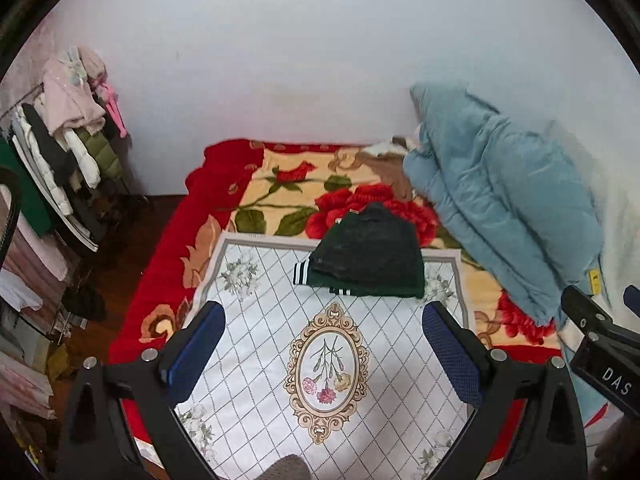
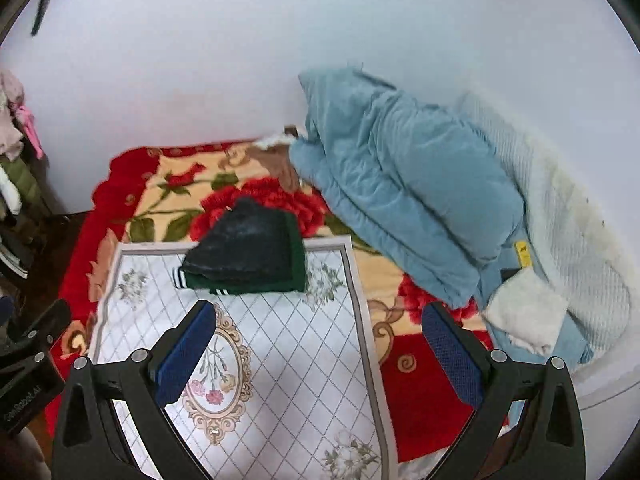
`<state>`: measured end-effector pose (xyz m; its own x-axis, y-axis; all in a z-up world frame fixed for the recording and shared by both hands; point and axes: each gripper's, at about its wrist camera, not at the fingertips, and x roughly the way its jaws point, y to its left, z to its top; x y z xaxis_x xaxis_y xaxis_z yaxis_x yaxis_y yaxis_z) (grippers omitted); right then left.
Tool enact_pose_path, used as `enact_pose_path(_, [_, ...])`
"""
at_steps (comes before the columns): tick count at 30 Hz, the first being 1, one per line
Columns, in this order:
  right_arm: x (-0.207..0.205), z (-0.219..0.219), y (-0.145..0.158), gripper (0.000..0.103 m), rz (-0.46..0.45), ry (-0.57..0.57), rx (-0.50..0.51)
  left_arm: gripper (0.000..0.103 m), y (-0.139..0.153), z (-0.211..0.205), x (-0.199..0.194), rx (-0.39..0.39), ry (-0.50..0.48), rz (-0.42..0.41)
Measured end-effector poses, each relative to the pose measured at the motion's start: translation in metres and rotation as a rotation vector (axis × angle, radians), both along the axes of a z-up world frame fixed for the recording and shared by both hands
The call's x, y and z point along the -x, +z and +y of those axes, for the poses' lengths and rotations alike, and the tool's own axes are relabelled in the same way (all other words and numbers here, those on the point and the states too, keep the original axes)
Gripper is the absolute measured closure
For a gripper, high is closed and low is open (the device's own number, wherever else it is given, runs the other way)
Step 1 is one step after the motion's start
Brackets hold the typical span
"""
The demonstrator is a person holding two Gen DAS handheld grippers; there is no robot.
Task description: Fold large clothes
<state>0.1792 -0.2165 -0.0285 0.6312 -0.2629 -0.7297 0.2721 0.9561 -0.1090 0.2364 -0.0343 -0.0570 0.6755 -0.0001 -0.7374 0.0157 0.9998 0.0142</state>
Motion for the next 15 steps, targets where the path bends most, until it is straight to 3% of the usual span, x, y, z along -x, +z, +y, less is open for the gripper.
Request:
enact_pose_path(7, [0.063, 0.002, 0.071, 0.000, -0.094, 0.036, 0.006, 0.002, 0.039, -0.005, 0.040, 0.008, 0.014, -0.072])
enact_pose_path(15, [0.098, -0.004, 0.106, 0.000, -0.124, 0.047, 0.025, 0.002, 0.058, -0.016, 0.057, 0.000, 0.005, -0.068])
